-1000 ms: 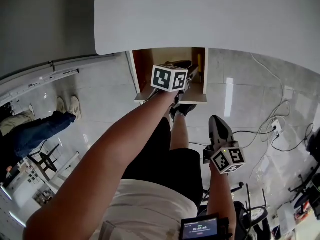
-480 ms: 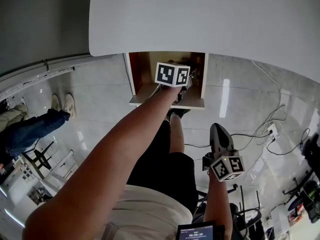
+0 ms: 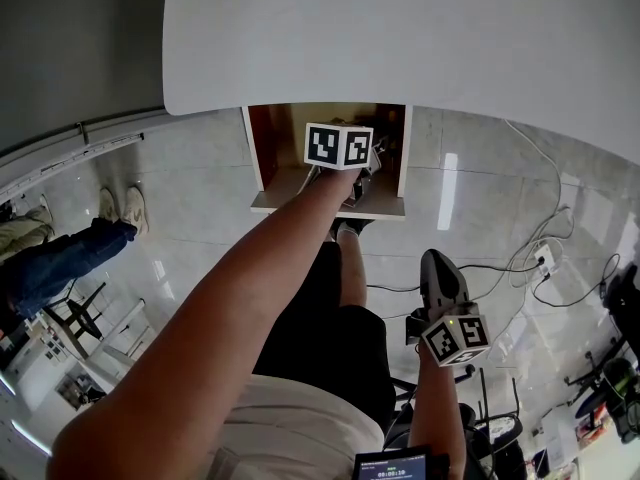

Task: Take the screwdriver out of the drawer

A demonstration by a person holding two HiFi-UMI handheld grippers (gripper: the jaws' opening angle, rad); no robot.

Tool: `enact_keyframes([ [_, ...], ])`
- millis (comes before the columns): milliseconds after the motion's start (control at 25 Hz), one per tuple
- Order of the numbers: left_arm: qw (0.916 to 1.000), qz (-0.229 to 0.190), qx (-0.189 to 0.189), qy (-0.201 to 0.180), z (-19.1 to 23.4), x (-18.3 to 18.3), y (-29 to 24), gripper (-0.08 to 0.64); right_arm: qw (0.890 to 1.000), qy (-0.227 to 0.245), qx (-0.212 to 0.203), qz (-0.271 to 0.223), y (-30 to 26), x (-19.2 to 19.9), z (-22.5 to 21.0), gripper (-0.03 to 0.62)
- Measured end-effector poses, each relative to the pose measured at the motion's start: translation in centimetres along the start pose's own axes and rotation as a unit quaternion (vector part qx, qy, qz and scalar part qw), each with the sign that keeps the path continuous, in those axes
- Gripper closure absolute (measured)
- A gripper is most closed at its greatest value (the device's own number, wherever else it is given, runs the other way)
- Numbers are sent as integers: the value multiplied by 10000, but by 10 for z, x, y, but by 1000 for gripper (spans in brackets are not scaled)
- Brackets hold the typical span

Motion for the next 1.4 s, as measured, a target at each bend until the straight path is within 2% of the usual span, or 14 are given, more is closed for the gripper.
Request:
enact_keyframes([
  [240, 10000, 26, 65, 9, 0, 3, -7, 433, 10000, -26, 31, 38, -1, 3, -10, 586],
  [520, 10000, 56, 72, -1, 2, 2, -12, 488, 9999, -51, 75, 64, -1, 1, -10, 586],
  [760, 9999, 53, 120, 11, 2, 3, -12, 492, 9999, -76, 118, 82, 0, 3, -13, 586],
  [1000, 9997, 228, -107, -78, -2, 3, -11, 494, 9999, -18, 101, 54, -1, -2, -9, 586],
  [1400, 9998, -55, -206, -27, -9, -2, 5, 494, 10000, 32, 59, 34, -2, -4, -2, 586],
])
Point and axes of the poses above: the fingertips, and each gripper's own axes: y backward along the fingers, z to its left, x out of its underside, the point moved 9 cm from there along y, backward along the fingers, and after that the axes turned 13 degrees about x, right-handed, at the moved point
